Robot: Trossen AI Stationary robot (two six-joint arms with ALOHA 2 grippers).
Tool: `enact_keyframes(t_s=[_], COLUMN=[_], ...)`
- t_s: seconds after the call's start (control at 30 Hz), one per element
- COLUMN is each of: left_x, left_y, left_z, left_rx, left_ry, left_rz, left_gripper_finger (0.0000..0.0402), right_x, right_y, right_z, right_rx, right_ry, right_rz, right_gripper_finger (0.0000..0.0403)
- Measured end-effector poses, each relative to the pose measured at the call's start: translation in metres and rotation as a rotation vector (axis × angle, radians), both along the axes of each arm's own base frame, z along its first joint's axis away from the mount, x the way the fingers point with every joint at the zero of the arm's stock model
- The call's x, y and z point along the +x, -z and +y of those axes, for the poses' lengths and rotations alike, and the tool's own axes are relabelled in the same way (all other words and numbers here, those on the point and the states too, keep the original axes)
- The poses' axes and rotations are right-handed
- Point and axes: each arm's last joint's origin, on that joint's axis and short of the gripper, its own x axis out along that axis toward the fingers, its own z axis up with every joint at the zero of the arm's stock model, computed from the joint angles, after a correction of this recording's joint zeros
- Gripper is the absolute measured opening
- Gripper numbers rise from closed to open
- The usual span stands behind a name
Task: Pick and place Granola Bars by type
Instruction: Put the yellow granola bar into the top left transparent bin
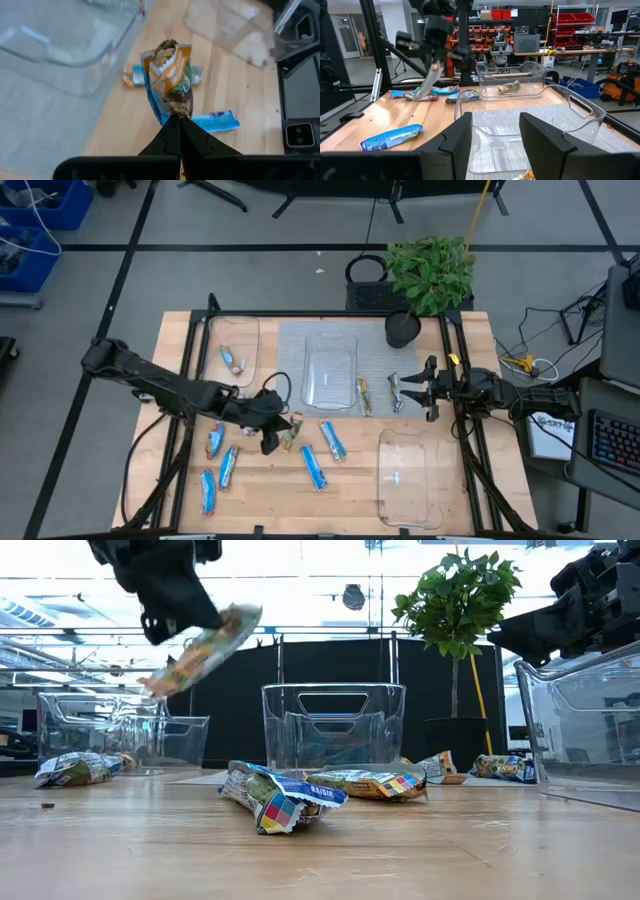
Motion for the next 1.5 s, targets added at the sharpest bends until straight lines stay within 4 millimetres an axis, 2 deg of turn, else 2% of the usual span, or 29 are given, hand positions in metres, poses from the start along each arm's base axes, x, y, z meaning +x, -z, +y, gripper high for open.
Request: enact_keyframes(t_s=[0.27, 0.67, 1.0, 1.2, 1.5], left_x=[-0.009, -0.007, -0.017, -0.035, -0.06], left_y=[-0.014, -0.016, -0.029, -0.024, -0.003], left_z=[0.013, 0.044, 0.061, 0.07, 0.085], left_rx=[0.183, 0.327, 0.399, 0.424, 0.377], left_ry=[-0.053, -0.127, -0.149, -0.191, -0.173], left_rz=[-0.054, -0.038, -0.074, -0.109, -0.321], left_gripper_finger=[0.0, 0.0001, 0.0001, 0.0001, 0.0001], right_x=[0.0, 0.0, 0.0, 0.0, 0.0], right_y=[0.0, 0.0, 0.0, 0.0, 0.0], right_z=[0.0, 0.0, 0.0, 0.0, 0.0], right_rx=[0.0, 0.0, 0.0, 0.0, 0.0], right_ry=[0.0, 0.0, 0.0, 0.0, 0.0], right_rz=[0.0, 0.0, -0.001, -0.001, -0.001], right_gripper_finger=[0.0155, 0.0155, 0.0155, 0.0155, 0.0155])
